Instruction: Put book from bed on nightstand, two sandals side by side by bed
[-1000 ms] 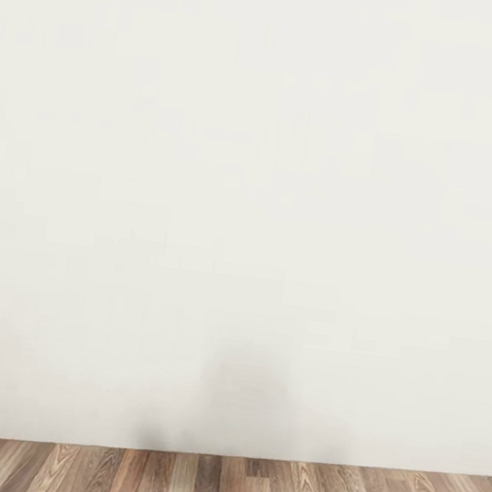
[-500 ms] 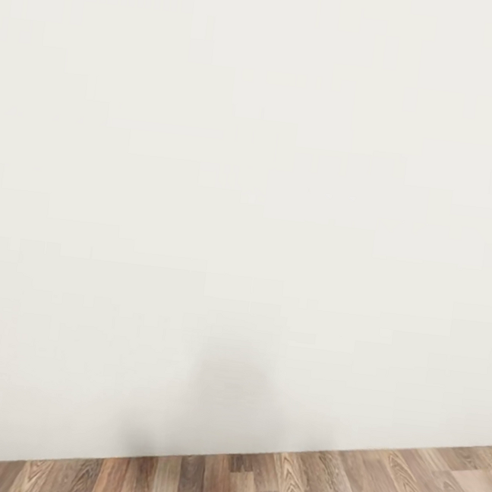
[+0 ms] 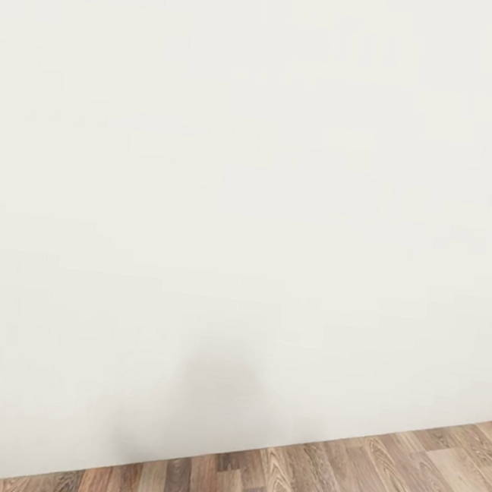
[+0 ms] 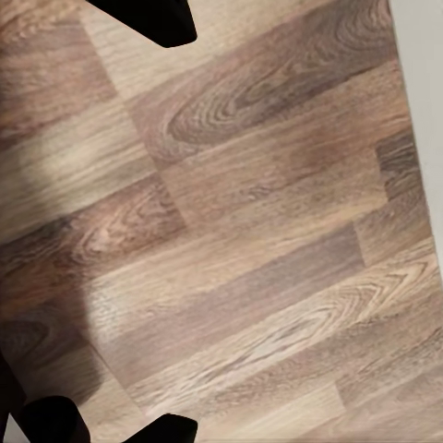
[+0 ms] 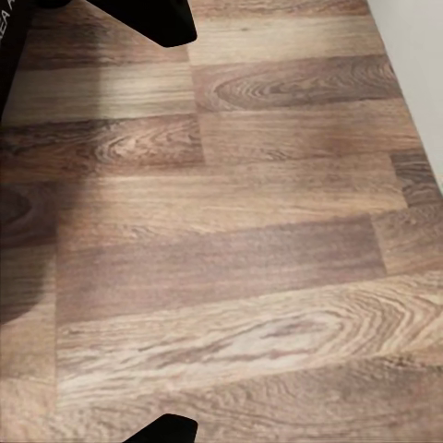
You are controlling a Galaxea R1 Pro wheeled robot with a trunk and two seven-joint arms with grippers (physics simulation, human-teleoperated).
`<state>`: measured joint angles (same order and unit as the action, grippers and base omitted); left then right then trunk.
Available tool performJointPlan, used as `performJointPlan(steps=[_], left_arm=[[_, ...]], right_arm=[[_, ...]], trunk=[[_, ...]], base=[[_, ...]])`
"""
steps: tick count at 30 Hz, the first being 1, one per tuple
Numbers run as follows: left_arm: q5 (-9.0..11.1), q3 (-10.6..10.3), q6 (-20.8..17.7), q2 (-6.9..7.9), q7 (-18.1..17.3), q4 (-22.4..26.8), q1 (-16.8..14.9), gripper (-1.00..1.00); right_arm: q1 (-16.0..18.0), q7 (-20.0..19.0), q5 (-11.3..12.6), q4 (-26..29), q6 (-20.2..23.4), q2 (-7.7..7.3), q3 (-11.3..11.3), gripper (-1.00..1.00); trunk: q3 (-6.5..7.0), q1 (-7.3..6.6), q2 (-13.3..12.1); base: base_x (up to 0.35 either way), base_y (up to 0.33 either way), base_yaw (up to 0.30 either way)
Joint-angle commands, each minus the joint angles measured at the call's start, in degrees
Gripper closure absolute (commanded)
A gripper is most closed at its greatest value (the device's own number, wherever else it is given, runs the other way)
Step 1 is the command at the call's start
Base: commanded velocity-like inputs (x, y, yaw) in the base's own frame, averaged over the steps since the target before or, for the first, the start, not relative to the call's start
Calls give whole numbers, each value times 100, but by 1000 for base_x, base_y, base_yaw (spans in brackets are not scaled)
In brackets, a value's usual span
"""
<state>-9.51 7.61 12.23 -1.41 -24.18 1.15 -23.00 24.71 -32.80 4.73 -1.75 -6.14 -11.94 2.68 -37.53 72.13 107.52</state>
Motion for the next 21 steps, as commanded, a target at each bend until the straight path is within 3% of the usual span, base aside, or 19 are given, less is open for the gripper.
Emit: performJointPlan(steps=[1, 11, 21], left_arm=[[-60, 48, 23, 0, -8, -4, -3, -100], [-60, 48, 25, 0, -8, -1, -3, -100], [-60, 48, 25, -5, -8, -1, -3, -100]], right_arm=[[8, -29, 37, -19, -10, -2, 22, -100], [8, -31, 37, -19, -10, -2, 22, -100], [8, -30, 37, -19, -10, -2, 22, -100]], trunk=[[-5, -1, 3], [-1, -1, 3], [-1, -1, 3]], base=[[0, 0, -46], [0, 0, -37], [0, 0, -164]])
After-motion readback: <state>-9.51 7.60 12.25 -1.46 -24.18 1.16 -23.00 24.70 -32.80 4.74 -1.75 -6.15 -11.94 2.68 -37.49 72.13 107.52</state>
